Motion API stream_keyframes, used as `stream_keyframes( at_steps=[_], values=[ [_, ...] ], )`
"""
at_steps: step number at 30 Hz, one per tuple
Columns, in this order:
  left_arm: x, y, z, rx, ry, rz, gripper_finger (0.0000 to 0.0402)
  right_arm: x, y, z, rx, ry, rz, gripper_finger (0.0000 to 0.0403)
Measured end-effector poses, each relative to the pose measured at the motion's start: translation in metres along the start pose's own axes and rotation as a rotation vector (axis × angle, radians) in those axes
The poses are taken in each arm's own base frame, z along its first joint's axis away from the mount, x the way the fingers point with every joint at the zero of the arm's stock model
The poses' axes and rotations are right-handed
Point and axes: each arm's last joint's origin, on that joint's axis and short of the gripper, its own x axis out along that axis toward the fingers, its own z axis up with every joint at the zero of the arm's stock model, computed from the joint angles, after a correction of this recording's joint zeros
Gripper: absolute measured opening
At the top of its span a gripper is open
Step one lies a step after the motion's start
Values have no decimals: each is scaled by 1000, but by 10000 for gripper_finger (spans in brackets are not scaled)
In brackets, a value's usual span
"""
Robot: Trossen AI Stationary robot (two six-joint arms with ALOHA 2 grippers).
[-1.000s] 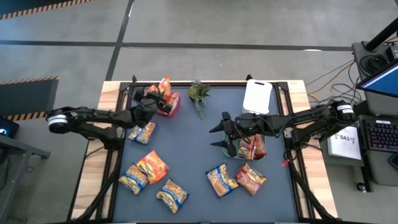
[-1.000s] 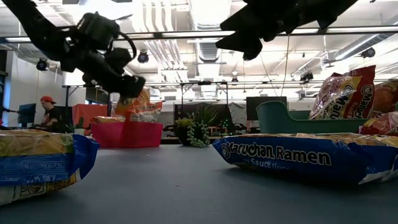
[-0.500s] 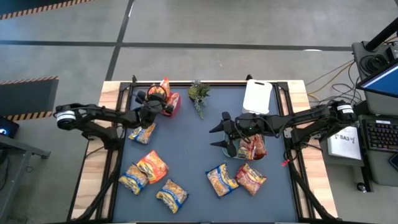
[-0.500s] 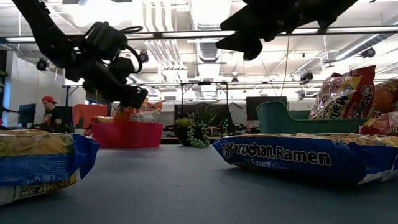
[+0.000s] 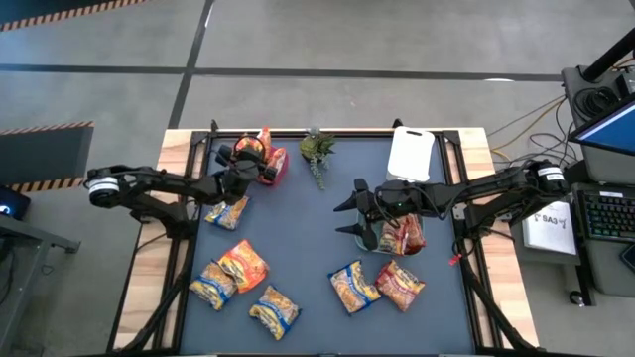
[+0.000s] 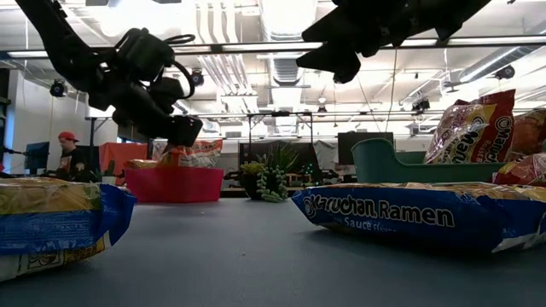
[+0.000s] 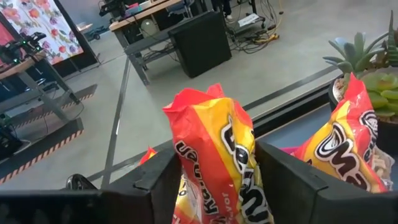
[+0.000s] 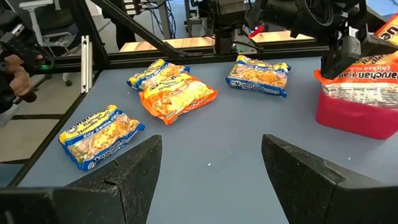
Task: Sort Maruchan noodles
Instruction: Put the orange noodle pack into the red bin, then put the blue noodle pack into the white bin
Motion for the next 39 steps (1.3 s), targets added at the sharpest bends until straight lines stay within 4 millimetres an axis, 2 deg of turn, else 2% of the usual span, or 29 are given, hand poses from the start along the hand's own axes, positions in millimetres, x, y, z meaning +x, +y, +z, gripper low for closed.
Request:
stream_keyframes(
  at_steps=[9, 19, 24, 30, 34, 39],
  values=[
    [-9, 12, 15, 7, -44, -2, 208, 0, 0, 0, 14, 0, 0, 265],
    [-29, 34, 47, -153, -201, -112, 208, 0, 0, 0, 14, 0, -1, 265],
    [-20, 35, 43, -124, -165, -74, 208, 0, 0, 0, 14, 0, 0, 265],
    [-15, 26, 35, -137, -124, -90, 208, 0, 0, 0, 24, 0, -1, 265],
    [-29, 18, 47, -152, -167, -164, 208, 0, 0, 0, 40, 0, 1, 265],
    [-62, 10, 69, -100, -237, -293, 208, 0, 0, 0, 65, 0, 1, 265]
  ],
)
